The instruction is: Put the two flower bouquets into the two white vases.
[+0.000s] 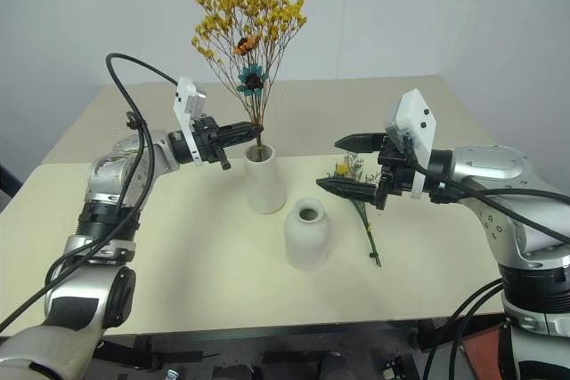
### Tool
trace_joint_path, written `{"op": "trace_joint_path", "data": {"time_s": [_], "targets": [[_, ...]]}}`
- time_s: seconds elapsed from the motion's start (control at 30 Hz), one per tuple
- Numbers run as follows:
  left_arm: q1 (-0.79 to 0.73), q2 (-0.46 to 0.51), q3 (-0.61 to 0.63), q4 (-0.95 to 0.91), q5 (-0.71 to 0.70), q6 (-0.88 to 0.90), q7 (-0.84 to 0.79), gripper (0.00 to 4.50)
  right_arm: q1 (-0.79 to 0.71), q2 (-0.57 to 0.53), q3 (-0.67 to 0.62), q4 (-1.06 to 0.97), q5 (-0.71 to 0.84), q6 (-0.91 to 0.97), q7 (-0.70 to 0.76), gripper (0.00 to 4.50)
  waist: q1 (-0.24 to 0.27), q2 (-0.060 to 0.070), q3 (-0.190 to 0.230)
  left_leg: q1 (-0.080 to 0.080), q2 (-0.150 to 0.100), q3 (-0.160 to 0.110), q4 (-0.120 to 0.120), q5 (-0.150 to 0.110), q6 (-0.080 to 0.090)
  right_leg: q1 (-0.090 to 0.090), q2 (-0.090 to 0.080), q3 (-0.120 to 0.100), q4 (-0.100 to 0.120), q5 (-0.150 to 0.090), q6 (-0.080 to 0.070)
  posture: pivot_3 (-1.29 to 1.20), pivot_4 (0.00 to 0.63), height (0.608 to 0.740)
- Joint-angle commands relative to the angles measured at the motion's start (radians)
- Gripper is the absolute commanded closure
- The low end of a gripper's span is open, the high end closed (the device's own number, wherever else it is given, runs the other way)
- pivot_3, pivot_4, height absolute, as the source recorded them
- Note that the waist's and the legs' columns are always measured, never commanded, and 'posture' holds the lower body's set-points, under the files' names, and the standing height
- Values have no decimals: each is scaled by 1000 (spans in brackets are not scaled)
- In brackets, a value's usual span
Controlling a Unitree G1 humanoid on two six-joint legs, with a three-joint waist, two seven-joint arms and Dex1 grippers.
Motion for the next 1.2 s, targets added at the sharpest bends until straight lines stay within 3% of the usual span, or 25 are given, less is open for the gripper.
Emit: {"op": "trace_joint_path", "data": {"time_s": [0.03,0.4,0.73,0.97,1.2], "targets": [[8,22,31,-80,-35,48,2,3472,-22,1,-25,-3,12,-20,8,0,0,0,0,0,0,0,0,0,0,0,0,0,0,0,0,0,150,740],[90,73,49,-222,-66,125,28,72,-35,18,-13,15,2,-33,20,0,0,0,0,0,0,0,0,0,0,0,0,0,0,0,0,0,150,740],[178,141,81,-390,-145,219,31,7,-39,22,-9,21,-4,-39,20,0,-3,0,0,0,0,0,0,0,0,0,0,1,0,0,0,0,150,740],[305,309,145,-518,-264,233,-149,7,-12,6,-31,10,-1,-33,19,0,-2,0,0,1,1,0,0,0,0,0,1,1,0,0,0,0,150,740],[345,370,146,-619,-348,228,-241,7,11,-32,-49,10,3,-26,27,0,8,0,0,1,1,0,0,0,0,1,0,0,-1,0,0,0,150,740]]}}
